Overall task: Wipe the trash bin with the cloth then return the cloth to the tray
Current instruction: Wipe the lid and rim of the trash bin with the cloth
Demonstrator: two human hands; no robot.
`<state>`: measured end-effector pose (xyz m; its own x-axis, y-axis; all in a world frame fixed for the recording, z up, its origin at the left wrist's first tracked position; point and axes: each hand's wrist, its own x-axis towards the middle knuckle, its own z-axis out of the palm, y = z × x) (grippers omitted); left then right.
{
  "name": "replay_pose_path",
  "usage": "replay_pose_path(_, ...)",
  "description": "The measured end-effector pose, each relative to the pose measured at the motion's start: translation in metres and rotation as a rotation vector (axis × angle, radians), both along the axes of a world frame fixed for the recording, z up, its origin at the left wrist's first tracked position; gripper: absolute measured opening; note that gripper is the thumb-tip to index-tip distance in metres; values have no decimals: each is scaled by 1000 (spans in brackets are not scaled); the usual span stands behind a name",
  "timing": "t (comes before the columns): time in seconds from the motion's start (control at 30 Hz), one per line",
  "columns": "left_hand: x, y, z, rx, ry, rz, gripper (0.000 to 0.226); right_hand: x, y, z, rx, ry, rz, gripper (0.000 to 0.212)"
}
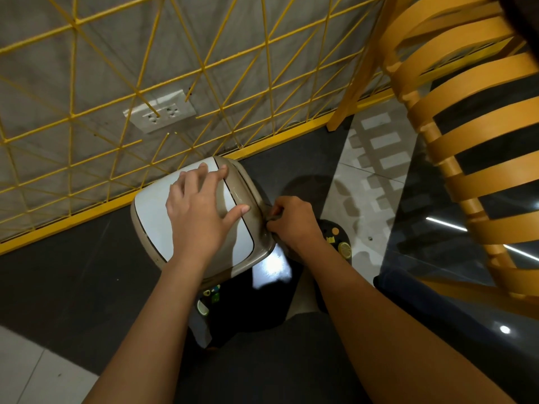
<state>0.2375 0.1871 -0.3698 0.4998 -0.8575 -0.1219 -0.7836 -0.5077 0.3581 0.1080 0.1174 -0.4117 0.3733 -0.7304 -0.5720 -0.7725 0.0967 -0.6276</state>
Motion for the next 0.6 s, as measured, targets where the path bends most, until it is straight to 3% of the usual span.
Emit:
replay_pose_path(0.27,-1,0,0,16,3,-11,66,18,-22,9,-3,-45,37,3)
replay_pose_path(0.4,-1,-1,0,9,1,-4,66,24,-27,11,-31,-57,40,19)
replay_pose_path(0.53,0,0,0,8,4,5,67,11,-17,8,31,-35,31,12)
replay_pose_path(0.6,1,0,0,1,6,7,68,4,-12,5,53,-16,42,19)
